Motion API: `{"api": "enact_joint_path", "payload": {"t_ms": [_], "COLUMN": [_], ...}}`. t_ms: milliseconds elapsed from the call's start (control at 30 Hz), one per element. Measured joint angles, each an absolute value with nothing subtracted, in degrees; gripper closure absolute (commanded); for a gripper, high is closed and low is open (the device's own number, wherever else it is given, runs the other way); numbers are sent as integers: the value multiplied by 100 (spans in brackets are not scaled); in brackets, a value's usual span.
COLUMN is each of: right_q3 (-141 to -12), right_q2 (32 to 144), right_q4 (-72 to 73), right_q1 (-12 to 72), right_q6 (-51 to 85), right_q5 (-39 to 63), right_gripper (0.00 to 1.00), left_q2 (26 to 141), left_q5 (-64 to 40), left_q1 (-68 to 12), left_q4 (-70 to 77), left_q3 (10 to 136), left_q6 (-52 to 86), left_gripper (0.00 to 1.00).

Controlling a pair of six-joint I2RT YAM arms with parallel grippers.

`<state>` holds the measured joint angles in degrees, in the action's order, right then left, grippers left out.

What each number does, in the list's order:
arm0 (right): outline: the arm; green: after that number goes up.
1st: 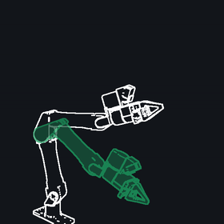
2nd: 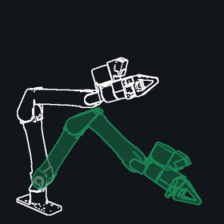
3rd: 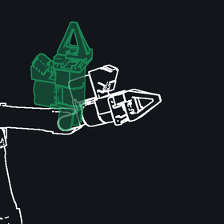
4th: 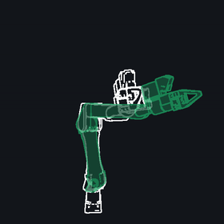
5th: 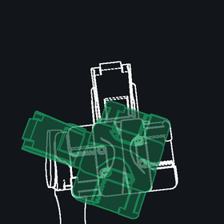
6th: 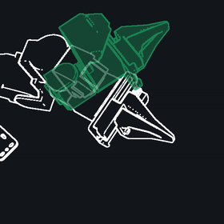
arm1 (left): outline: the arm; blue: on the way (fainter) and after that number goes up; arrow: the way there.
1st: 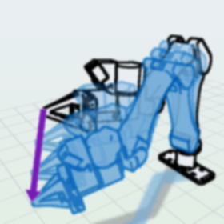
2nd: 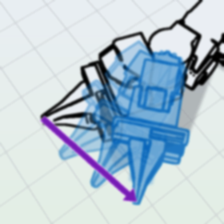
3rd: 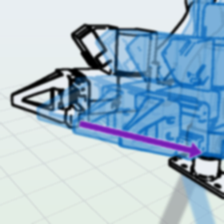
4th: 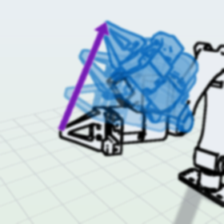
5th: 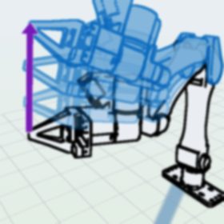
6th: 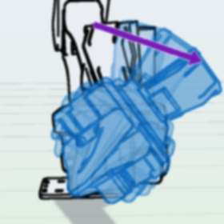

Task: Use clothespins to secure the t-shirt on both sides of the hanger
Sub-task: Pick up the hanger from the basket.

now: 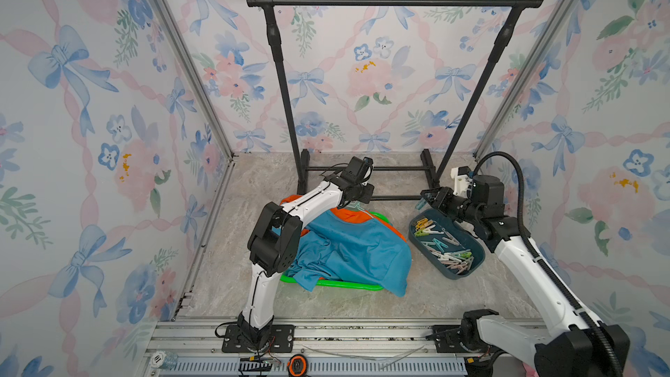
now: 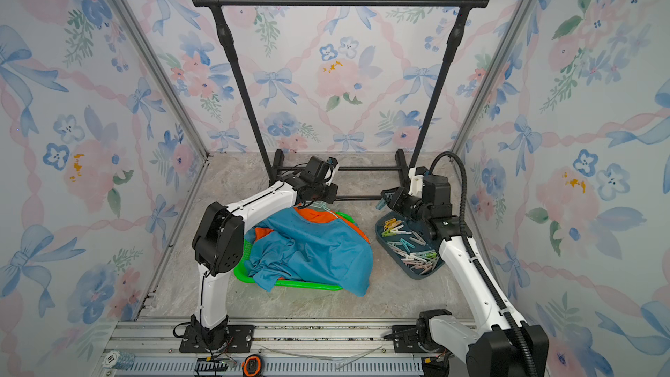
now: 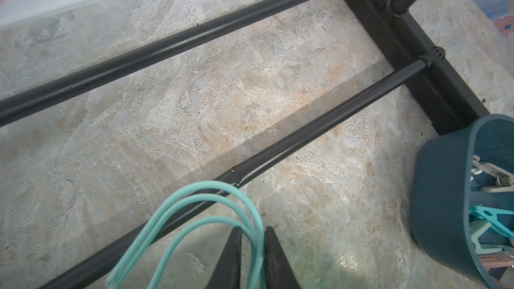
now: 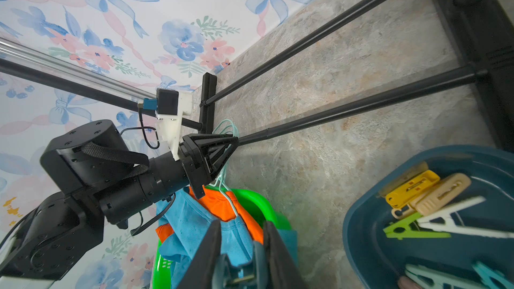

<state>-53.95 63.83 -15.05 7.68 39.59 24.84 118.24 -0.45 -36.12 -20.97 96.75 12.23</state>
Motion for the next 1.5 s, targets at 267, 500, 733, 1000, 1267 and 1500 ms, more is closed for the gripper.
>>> {"api": "enact_joint_path", "payload": {"t_ms": [267, 500, 733, 1000, 1267, 1500], "right_q3": [-5395, -5395, -5325, -5299, -5245, -5234], "right_q2": [6390, 6390, 6390, 6388, 6386, 6366], "right_q4": [-1424, -1422, -1385, -1382, -1387, -1387], "right_q1": [773, 810, 812, 843, 843, 843], "right_q6": [3957, 3959, 3957, 3957, 3940, 3938], "right_q5": [2484, 2486, 2486, 2484, 2484, 2484], "right_gripper": [73, 73, 73, 72, 72, 72], "left_q2": [11813, 11406, 10748, 10632, 10831, 10997], "left_q5": [187, 434, 668, 329, 209, 255], "left_q1": [-3612, -3629, -3944, -4080, -4012, -3962], "left_q4": [-2102, -2110, -2095, -2104, -2099, -2095], "left_q3": [9684, 9430, 8938, 8613, 8615, 8621], "left_q6": [1201, 1236, 1125, 1304, 1378, 1402], "left_gripper": [89, 57, 68, 64, 61, 59]}}
